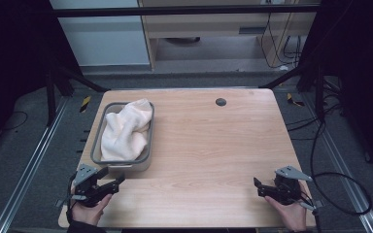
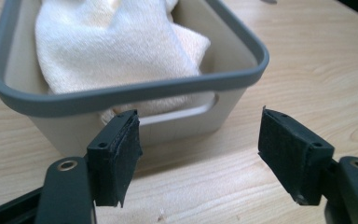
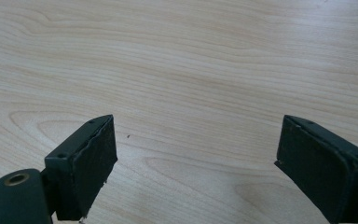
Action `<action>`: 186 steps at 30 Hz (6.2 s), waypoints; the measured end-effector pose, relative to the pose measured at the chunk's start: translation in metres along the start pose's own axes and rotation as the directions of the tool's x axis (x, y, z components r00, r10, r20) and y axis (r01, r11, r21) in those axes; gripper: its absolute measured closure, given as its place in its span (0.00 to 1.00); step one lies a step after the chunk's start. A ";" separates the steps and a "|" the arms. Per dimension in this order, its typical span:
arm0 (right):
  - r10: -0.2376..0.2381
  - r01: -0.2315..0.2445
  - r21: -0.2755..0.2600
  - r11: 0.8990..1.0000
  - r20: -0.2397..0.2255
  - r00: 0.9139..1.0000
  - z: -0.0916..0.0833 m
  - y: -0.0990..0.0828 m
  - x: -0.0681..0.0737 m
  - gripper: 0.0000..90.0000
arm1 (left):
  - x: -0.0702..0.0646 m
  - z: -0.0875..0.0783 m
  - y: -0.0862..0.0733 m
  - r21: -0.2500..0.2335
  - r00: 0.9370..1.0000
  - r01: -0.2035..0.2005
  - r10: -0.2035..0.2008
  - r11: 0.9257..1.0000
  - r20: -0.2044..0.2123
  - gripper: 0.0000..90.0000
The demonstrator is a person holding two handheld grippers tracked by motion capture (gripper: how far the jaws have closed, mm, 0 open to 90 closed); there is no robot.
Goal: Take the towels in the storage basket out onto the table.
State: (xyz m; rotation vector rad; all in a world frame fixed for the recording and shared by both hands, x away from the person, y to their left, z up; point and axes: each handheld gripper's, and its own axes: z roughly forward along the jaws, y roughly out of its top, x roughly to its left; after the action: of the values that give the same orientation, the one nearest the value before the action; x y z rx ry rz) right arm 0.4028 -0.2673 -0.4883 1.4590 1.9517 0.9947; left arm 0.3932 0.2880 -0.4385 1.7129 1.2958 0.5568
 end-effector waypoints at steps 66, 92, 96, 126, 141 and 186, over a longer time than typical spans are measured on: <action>-0.016 0.015 0.019 1.000 0.015 1.000 0.007 0.003 0.003 0.12 | 0.018 0.029 0.121 0.003 0.998 -0.060 0.060 0.998 0.011 0.27; -0.023 0.023 0.040 0.999 0.004 1.000 0.009 0.004 0.003 0.12 | 0.027 0.069 0.145 0.173 0.995 -0.088 0.094 0.981 -0.028 0.23; -0.025 0.025 0.040 0.999 0.003 1.000 0.009 0.004 0.002 0.12 | 0.029 0.075 0.146 0.196 0.995 -0.091 0.099 0.976 -0.031 0.23; -0.036 0.036 0.058 0.998 -0.006 0.999 0.012 0.004 0.002 0.12 | 0.038 0.116 0.139 0.408 0.992 -0.106 0.126 0.907 -0.024 0.21; -0.040 0.040 0.071 0.997 -0.011 0.999 0.013 0.004 0.003 0.11 | 0.043 0.131 0.124 0.466 0.990 -0.109 0.136 0.878 -0.024 0.28; -0.035 0.035 0.064 0.997 -0.011 0.999 0.011 0.004 0.002 0.11 | 0.046 0.109 0.135 0.437 0.992 -0.068 0.109 0.897 -0.069 0.78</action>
State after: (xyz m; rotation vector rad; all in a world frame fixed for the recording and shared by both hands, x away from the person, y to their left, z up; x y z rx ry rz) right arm 0.4134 -0.2618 -0.4915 1.4519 2.0261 0.9332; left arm 0.5648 0.2808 -0.3857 2.1432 1.4950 0.4211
